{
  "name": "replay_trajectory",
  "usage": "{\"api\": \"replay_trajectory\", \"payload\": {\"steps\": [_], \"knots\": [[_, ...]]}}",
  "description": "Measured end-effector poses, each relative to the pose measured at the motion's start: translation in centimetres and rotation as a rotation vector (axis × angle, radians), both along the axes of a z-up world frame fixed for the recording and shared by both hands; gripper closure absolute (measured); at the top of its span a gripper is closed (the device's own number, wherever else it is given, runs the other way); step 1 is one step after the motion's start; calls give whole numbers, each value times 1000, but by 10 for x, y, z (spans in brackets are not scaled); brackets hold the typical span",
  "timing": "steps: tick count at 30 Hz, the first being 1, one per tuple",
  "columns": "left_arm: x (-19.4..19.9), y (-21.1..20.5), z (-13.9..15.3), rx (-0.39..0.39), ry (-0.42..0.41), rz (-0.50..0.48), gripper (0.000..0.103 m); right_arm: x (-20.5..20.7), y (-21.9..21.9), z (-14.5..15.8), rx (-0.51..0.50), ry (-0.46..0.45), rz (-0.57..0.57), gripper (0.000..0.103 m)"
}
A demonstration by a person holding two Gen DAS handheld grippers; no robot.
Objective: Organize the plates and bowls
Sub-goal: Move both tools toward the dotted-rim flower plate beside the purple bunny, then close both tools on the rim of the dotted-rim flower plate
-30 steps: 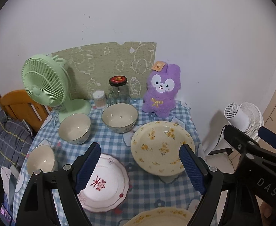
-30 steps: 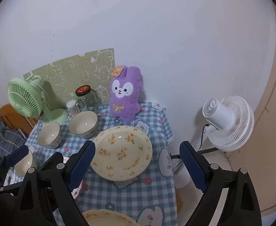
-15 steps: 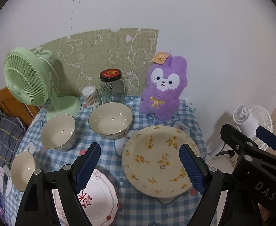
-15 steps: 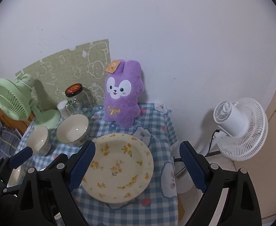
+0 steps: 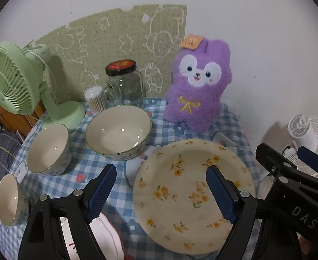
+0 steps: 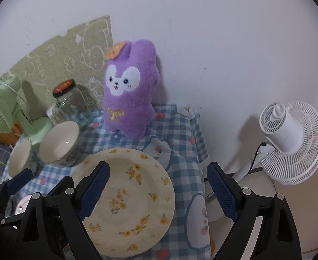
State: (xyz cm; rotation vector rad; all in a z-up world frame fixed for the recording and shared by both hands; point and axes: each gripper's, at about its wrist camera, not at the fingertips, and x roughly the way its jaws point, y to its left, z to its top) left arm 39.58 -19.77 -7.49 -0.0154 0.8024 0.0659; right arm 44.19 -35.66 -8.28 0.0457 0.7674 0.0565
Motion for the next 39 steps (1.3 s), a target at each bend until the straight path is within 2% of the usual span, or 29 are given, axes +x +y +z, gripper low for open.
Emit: {"api": "replay_trajectory", "payload": {"steps": [11, 22, 29, 34, 39], "knots": [[27, 4, -42, 13, 72, 13, 20, 28, 5, -46, -12, 69, 1, 15], [38, 7, -72, -7, 145, 12, 26, 39, 8, -76, -21, 131, 5, 19], [43, 9, -83, -2, 174, 25, 36, 46, 7, -88, -11, 172, 11, 25], [46, 10, -86, -6, 186, 25, 36, 49, 7, -92, -9, 181, 23, 27], [46, 11, -85, -32, 193, 33, 36, 50, 10, -100, -20, 223, 33, 35]]}}
